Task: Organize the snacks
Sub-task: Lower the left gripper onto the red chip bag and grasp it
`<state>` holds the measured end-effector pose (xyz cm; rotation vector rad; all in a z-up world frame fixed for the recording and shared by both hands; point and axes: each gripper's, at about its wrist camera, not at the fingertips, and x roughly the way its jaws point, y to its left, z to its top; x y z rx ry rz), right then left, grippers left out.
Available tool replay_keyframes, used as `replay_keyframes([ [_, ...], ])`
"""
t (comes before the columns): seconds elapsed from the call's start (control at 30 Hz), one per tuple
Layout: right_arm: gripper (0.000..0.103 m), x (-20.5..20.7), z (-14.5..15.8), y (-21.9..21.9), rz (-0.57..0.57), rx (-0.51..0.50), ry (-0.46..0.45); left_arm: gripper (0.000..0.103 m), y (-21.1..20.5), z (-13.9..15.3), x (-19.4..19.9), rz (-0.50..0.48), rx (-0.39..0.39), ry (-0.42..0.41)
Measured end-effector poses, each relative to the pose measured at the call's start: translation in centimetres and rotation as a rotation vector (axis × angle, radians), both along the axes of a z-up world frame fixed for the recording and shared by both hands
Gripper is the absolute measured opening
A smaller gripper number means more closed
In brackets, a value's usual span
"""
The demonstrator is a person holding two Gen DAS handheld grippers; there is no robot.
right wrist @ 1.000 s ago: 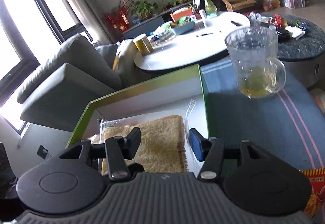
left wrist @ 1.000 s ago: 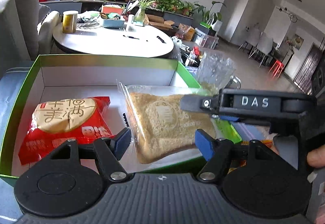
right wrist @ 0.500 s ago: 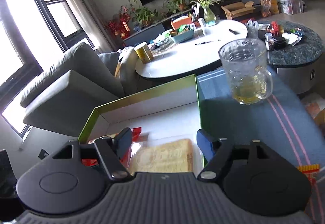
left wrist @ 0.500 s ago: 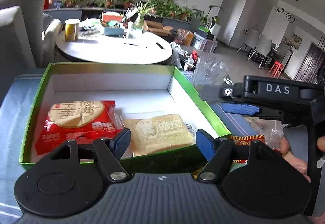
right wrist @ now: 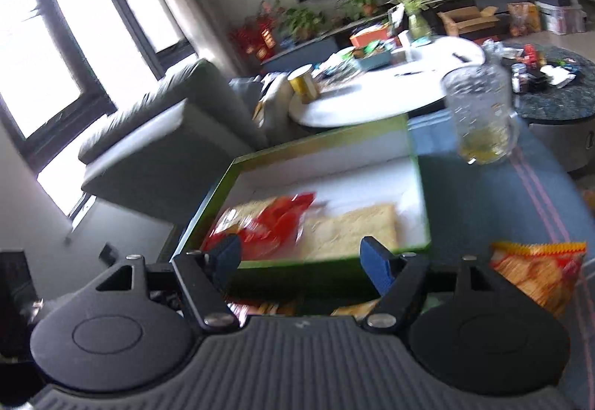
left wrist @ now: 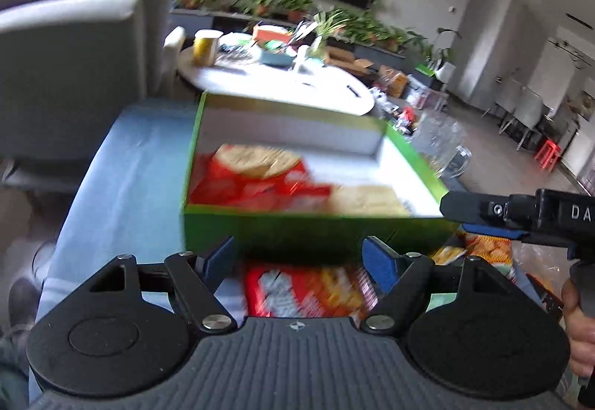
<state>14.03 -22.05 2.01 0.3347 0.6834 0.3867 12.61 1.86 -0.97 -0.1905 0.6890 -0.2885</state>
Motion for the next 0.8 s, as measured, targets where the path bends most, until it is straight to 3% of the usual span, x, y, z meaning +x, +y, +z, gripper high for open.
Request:
replay_keyframes([
  [0.2, 0.08, -0.4, -1.9, 3.4, 0.076, -0.002, 0.068, 0.073, 1.1, -2.1, -0.8, 0.001, 0.008, 0.071],
  [0.43, 0.08, 0.4, -4.6, 5.7, 0.049, -0.051, 0.151, 0.073, 0.6, -3.7, -1.2, -0.062, 0.017, 0.097],
  [0.63, 0.08, 0.4, -4.7, 7.0, 0.01, -0.14, 0.138, 0.073, 0.3, -4.6, -0.8, -0.08, 0.009, 0.118],
  [0.8, 0.08, 0.4, -4.5, 8.1, 0.034, -0.133, 0.132, 0.073, 0.4, -5.1, -0.8, -0.075, 0.013, 0.126],
])
